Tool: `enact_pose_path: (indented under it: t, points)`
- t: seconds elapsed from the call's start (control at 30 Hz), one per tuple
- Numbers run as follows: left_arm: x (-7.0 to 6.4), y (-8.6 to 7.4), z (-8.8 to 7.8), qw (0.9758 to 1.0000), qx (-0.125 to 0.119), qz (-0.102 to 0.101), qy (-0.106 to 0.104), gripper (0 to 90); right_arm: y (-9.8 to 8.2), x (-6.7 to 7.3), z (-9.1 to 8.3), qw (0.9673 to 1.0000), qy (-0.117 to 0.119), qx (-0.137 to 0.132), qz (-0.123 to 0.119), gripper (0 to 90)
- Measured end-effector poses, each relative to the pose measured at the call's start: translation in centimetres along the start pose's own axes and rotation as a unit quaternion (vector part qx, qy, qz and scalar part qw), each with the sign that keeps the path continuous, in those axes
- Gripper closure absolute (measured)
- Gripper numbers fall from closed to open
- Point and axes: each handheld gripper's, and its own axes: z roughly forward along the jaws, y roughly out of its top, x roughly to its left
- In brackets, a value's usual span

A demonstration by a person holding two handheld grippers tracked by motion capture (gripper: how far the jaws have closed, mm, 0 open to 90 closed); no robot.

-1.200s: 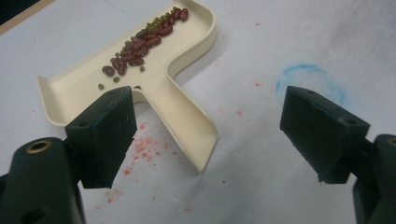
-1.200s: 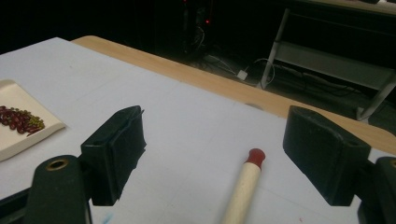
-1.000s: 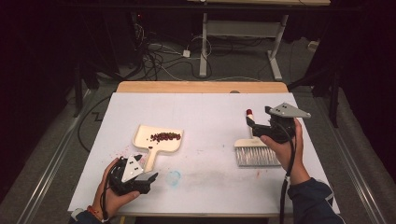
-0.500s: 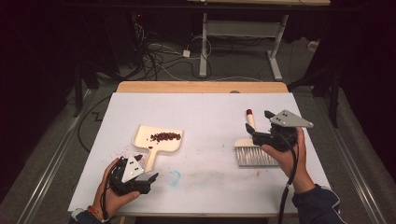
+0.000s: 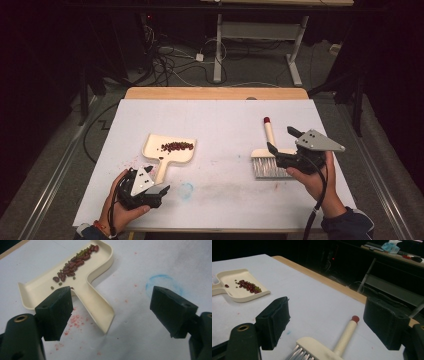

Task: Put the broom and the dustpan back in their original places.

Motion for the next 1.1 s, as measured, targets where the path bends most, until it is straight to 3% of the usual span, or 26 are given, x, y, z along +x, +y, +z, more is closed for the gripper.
enact_pose_path:
  t: [0.2,0.83,1.1]
  points:
    - [0.0,0.0,0.0,0.9999,0.001,0.011,0.005,18.3,-0.8,0.2,-0.7,0.9998,0.016,-0.004,-0.015,21.5]
    - [-0.3,0.2,0.3,0.9998,0.009,0.019,0.004,18.3,-4.4,0.0,-1.5,0.9995,0.01,0.009,-0.028,21.3]
    - [-0.3,0.2,0.3,0.9998,0.008,0.02,0.002,18.4,-5.8,0.2,-1.6,0.9986,0.004,0.017,-0.05,21.4]
